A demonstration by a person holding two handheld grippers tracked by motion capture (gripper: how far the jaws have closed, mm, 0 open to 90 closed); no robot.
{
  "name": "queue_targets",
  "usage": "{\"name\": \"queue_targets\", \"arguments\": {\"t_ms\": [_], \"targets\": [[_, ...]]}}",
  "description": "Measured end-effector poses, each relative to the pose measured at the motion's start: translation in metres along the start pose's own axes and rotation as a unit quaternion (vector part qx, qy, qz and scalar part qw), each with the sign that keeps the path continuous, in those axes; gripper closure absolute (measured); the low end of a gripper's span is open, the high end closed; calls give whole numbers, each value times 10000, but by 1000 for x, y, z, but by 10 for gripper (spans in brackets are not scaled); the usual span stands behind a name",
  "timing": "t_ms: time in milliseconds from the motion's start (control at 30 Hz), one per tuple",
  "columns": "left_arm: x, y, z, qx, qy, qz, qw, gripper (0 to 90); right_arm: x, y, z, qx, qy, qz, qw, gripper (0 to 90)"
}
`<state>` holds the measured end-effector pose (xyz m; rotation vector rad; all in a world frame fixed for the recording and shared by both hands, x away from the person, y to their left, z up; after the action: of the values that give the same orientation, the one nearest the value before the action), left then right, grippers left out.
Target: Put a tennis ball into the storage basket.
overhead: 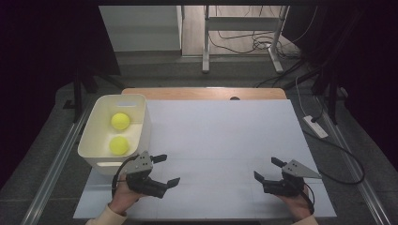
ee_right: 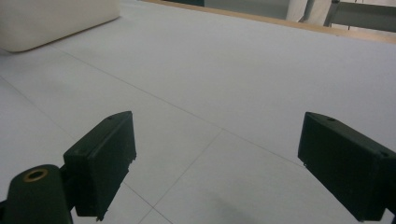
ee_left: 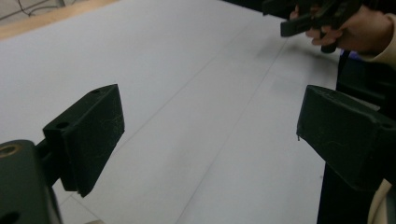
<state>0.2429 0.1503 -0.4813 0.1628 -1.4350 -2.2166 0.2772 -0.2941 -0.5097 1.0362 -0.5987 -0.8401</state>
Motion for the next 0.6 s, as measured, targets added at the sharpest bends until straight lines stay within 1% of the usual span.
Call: {"name": "queue_targets", "arguments": {"t_ms": [67,100,133,200,367,400,467,533,600], "targets": [[-2,-6,-4,-73,19,50,10000,90,0,-1,0,-18,-11,5,10000,115],[-2,-6,-4,-73,19,50,10000,91,0,-1,0,-18,-17,5,10000,115],[-3,-10,-6,-98,27,92,9999,94,0,-1,1,-2,-17,8,10000,115],[-4,-17,-8,-167,92,90,9998,96,0,-1,2,16,-14,9,10000,115],[-8,-25,-5,-106,155,172,9997,95,-1,-1,2,42,46,3,10000,115],[-8,-26,-5,-90,162,187,9997,96,-1,-1,2,53,71,35,10000,115],[-10,-28,-4,-82,183,217,9996,96,-2,-1,2,42,100,54,9999,115],[-11,-30,-3,-75,160,261,9995,95,-2,-1,1,35,107,56,9999,115],[-12,-33,-2,-79,192,262,9994,94,-2,-1,1,47,127,47,9999,115]]}}
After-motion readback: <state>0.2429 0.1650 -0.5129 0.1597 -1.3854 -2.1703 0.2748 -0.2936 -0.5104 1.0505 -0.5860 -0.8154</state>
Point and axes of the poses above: each handheld gripper's, and its own axes: z roughly backward along the jaws, y roughly out of its top, x roughly to its right, the point moved 1 cm from there along -z, roughly forward along the jaws, and after that the axes turned 7 degrees about -y, right-handed, at the moved point
